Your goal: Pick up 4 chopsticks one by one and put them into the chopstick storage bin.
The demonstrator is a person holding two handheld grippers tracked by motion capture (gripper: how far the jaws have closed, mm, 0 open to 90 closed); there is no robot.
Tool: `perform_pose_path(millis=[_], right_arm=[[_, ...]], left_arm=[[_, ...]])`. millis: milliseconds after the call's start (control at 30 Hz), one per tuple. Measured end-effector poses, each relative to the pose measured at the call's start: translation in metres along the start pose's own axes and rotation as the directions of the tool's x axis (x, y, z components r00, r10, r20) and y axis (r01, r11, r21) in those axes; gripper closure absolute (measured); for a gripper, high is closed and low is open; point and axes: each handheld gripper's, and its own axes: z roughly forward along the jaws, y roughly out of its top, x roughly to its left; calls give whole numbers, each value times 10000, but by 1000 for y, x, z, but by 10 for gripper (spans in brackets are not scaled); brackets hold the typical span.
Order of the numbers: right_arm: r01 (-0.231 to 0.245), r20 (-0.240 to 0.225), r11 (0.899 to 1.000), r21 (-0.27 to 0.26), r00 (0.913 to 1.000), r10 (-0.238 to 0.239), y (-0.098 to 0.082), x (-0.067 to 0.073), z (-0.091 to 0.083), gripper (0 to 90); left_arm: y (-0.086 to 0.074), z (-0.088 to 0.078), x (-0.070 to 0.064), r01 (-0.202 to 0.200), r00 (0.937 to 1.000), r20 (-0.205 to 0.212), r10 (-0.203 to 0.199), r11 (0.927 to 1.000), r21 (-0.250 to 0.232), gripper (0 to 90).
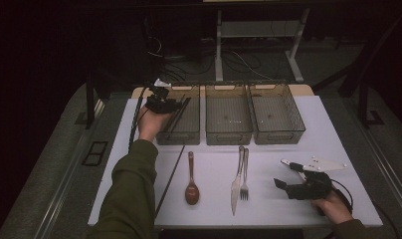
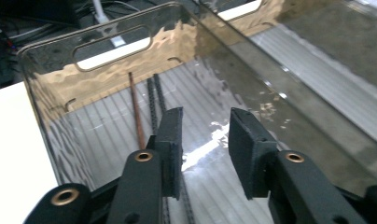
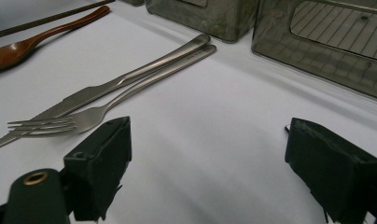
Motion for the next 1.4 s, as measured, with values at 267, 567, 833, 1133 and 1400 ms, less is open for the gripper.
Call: perform_pose_path(millis=[267, 567, 833, 1133, 1400], right_arm=[[4, 35, 10000, 1, 10000, -4, 0, 0, 0, 142], [7, 40, 10000, 25, 10000, -7, 0, 0, 0, 142], [-9, 70, 10000, 25, 10000, 8, 0, 0, 0, 142], [5, 76, 10000, 12, 10000, -5, 0, 0, 0, 142], [-16, 90, 10000, -4, 10000, 16, 0, 0, 0, 142]], left_arm=[[-2, -18, -10, 240, 9985, 493, -237, 9997, -49, 519], [-13, -42, -22, 360, 9974, 630, -352, 9993, -122, 478], [-23, -60, -35, 228, 9963, 841, -196, 9991, -368, 451], [-42, -76, -52, 28, 9959, 904, 1, 9995, -319, 434], [-69, -83, -70, -59, 9979, 645, 59, 10000, 0, 458]])
